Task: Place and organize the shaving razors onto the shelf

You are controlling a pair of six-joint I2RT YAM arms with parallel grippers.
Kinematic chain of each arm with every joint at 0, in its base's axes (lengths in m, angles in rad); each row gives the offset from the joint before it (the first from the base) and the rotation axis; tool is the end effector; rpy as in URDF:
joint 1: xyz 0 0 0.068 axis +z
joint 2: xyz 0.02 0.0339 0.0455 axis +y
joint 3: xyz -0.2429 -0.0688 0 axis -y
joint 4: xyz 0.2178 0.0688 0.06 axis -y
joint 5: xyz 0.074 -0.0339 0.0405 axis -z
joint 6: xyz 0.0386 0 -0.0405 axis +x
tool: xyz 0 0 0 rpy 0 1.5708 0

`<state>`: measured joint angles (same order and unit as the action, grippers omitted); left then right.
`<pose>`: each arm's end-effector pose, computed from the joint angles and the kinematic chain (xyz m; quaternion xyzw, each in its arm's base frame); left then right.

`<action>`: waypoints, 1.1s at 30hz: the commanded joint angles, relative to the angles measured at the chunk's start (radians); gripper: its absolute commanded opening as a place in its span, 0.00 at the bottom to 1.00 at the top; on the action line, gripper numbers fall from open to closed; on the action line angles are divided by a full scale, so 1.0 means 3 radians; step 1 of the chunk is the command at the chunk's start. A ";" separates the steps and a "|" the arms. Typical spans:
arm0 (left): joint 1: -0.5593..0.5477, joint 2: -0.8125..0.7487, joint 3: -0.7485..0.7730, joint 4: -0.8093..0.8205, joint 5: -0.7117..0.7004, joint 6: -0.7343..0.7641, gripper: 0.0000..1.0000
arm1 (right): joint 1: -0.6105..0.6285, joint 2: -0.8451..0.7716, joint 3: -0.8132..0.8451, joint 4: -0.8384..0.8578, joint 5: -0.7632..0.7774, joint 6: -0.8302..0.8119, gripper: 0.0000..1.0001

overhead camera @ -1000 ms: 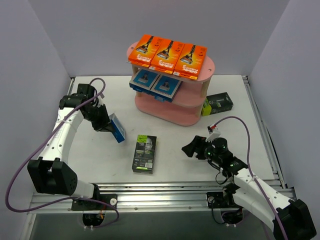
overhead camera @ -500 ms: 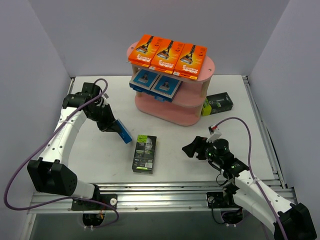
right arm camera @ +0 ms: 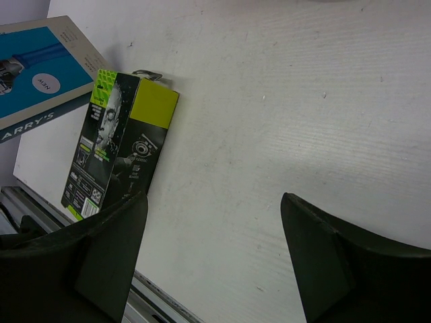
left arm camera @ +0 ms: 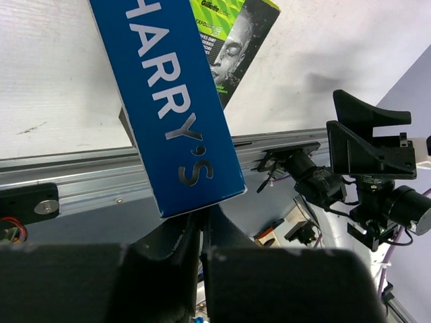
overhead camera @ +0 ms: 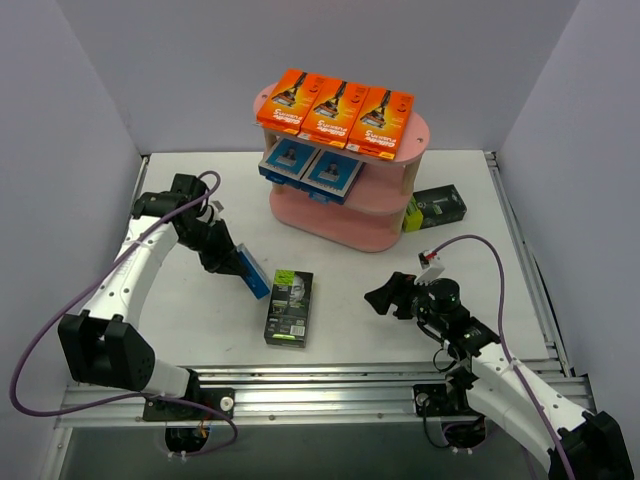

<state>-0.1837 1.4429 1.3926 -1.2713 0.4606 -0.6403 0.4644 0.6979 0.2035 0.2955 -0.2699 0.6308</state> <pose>0.2292 -0.0600 0.2982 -0.1910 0.9474 -0.2560 0.0202 0.1412 0.0822 0.1971 -0.0212 0.7712 0.4157 0.4817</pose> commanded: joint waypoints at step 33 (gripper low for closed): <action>-0.0022 0.0268 0.0660 -0.0461 -0.1274 0.0477 0.02 | -0.0009 -0.0051 -0.0029 0.0069 0.0025 -0.0021 0.76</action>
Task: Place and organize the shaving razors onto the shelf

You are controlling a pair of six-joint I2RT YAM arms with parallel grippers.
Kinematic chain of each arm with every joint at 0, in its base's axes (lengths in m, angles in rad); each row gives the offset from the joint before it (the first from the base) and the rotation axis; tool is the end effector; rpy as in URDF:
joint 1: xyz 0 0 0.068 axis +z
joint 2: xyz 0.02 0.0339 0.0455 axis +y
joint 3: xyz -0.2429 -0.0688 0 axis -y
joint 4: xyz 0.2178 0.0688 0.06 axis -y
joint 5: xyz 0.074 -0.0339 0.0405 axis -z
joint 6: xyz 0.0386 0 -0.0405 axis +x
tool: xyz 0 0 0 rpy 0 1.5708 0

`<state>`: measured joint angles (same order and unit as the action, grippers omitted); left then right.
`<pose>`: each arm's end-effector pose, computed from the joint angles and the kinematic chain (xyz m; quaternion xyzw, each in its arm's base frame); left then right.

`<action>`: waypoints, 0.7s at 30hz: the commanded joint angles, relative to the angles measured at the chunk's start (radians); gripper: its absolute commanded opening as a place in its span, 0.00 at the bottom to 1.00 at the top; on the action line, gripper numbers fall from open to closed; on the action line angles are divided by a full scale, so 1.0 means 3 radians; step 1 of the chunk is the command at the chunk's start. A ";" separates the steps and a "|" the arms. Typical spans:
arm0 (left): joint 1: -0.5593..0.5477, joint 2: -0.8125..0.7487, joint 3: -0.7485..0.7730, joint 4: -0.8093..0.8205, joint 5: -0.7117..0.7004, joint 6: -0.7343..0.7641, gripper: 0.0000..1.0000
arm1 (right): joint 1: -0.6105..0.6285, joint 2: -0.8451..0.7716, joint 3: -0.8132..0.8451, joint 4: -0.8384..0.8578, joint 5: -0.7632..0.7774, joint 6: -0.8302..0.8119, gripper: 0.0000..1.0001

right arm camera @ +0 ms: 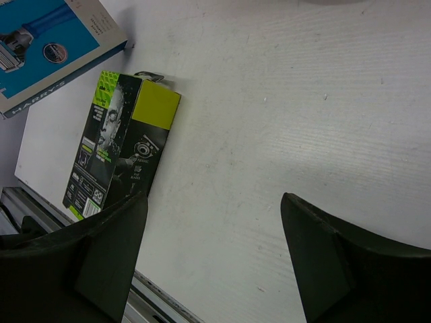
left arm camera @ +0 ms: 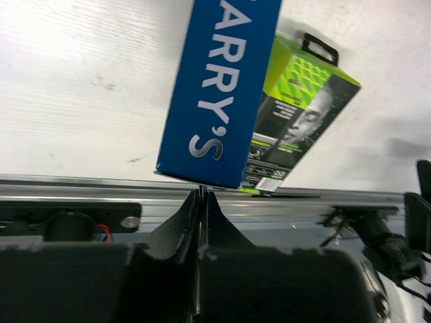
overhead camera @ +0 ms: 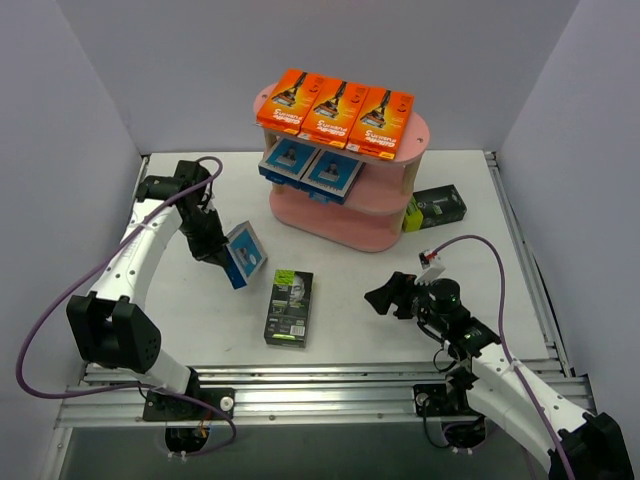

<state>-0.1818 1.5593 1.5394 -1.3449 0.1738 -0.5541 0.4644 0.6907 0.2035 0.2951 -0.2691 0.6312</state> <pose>0.2536 -0.0534 0.3024 -0.1746 0.9755 -0.1174 0.0645 0.1407 0.0820 0.1981 -0.0213 0.7691 0.4166 0.4841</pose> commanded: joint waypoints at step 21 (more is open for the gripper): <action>-0.1194 0.0146 0.0692 -0.0962 -0.1949 0.0324 0.02 | 0.0022 0.0081 0.0073 -0.0017 -0.0039 -0.0064 0.75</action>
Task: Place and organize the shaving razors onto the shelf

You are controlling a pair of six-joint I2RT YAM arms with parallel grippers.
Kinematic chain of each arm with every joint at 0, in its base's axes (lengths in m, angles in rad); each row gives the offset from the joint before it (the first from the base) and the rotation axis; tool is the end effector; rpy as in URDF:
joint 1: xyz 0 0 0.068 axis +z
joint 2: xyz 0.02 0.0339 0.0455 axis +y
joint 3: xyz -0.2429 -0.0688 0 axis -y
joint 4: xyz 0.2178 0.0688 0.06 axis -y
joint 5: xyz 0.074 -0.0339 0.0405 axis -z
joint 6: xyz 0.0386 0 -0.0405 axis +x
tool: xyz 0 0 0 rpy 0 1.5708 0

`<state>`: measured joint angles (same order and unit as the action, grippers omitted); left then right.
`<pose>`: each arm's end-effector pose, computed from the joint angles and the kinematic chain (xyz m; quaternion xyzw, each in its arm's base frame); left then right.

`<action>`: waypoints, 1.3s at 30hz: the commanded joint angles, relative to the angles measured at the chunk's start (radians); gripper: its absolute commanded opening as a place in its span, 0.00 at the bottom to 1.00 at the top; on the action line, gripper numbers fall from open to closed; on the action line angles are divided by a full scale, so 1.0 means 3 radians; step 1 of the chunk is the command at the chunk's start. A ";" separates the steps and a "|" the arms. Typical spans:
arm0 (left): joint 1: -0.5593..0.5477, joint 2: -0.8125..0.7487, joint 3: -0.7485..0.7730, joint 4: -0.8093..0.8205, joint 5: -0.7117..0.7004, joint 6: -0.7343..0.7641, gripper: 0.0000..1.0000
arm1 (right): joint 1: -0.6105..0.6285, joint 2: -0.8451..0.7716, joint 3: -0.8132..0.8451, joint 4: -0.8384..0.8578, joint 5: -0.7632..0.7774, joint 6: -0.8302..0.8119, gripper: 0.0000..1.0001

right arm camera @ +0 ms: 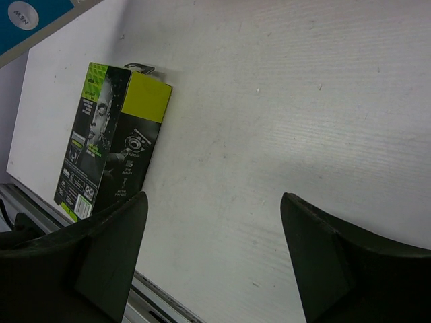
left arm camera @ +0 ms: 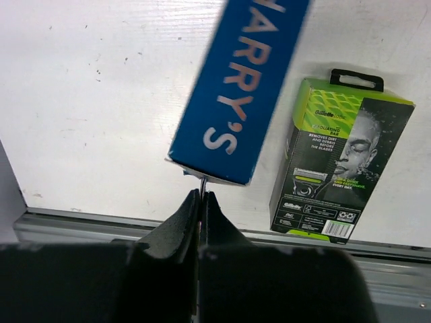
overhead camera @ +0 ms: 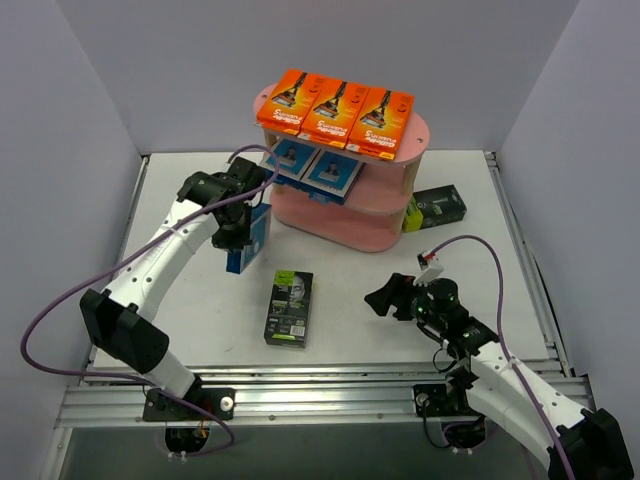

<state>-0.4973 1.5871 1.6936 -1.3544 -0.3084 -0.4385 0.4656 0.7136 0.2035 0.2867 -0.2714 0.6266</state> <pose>0.2423 -0.1182 0.3341 0.0040 0.9756 0.0637 0.2101 0.1420 0.0829 0.1939 -0.0219 0.7786 0.4114 0.4733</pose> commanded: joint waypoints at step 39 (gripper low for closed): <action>-0.1711 -0.0688 0.0128 -0.1002 0.0149 0.0199 0.02 | 0.0728 -0.0088 0.1095 0.0733 -0.0834 -0.1280 0.75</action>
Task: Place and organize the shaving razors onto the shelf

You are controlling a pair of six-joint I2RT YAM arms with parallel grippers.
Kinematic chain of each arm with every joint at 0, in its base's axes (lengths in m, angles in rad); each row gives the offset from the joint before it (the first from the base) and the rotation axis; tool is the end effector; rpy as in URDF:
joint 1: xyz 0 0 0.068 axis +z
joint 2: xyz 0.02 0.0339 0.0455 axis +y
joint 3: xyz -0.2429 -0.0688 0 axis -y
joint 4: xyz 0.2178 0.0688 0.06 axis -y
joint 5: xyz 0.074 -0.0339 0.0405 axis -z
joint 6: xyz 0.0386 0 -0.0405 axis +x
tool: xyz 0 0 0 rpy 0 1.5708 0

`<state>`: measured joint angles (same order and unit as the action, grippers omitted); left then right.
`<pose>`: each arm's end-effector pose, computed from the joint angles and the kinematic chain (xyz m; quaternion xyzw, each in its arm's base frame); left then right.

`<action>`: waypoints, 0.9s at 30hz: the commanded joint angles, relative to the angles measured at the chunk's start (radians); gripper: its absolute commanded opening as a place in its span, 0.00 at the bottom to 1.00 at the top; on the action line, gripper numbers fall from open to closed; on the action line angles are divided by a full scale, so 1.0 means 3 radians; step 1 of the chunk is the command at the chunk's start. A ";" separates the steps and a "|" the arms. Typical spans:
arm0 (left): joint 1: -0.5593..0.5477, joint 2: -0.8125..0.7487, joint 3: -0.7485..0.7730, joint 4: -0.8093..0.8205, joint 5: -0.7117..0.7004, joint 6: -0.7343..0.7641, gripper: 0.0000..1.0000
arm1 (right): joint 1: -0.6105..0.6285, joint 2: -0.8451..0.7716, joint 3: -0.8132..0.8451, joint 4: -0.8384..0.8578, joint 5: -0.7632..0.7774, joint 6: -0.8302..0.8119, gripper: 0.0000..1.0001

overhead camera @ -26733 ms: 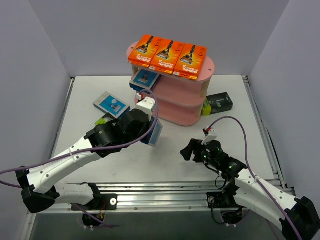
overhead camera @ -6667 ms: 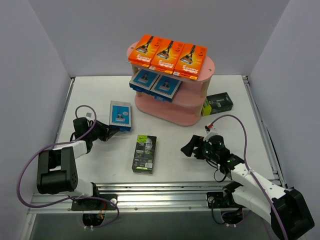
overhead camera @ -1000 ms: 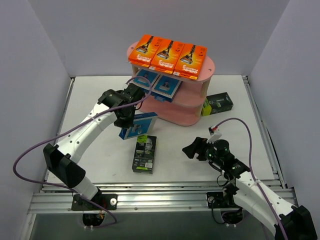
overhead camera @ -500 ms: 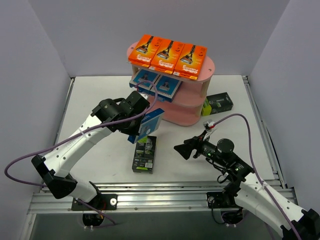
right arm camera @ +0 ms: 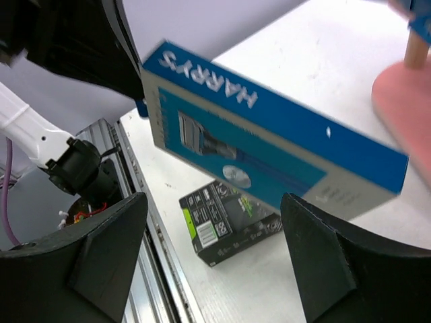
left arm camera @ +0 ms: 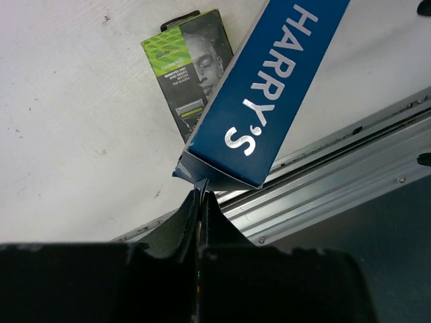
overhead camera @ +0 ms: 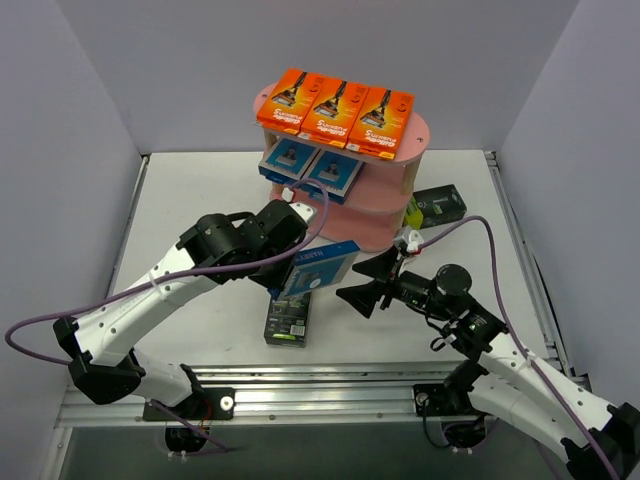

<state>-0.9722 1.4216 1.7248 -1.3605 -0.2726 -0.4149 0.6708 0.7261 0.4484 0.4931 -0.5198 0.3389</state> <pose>0.1373 -0.1829 0.3792 0.2304 0.9308 -0.0598 0.2775 0.1207 0.1203 0.2957 -0.2975 0.5646 0.5052 0.5810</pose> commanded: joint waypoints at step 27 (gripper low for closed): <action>-0.0610 -0.0500 -0.0171 -0.0461 0.0484 0.0636 0.02 | 0.0407 0.0474 0.0868 -0.0769 -0.1034 -0.1467 0.72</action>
<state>-1.1500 1.2922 1.6726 -1.3674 -0.1509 -0.2501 0.7712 0.8688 0.7124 0.2089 -0.7681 -0.0818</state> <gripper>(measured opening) 0.040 0.727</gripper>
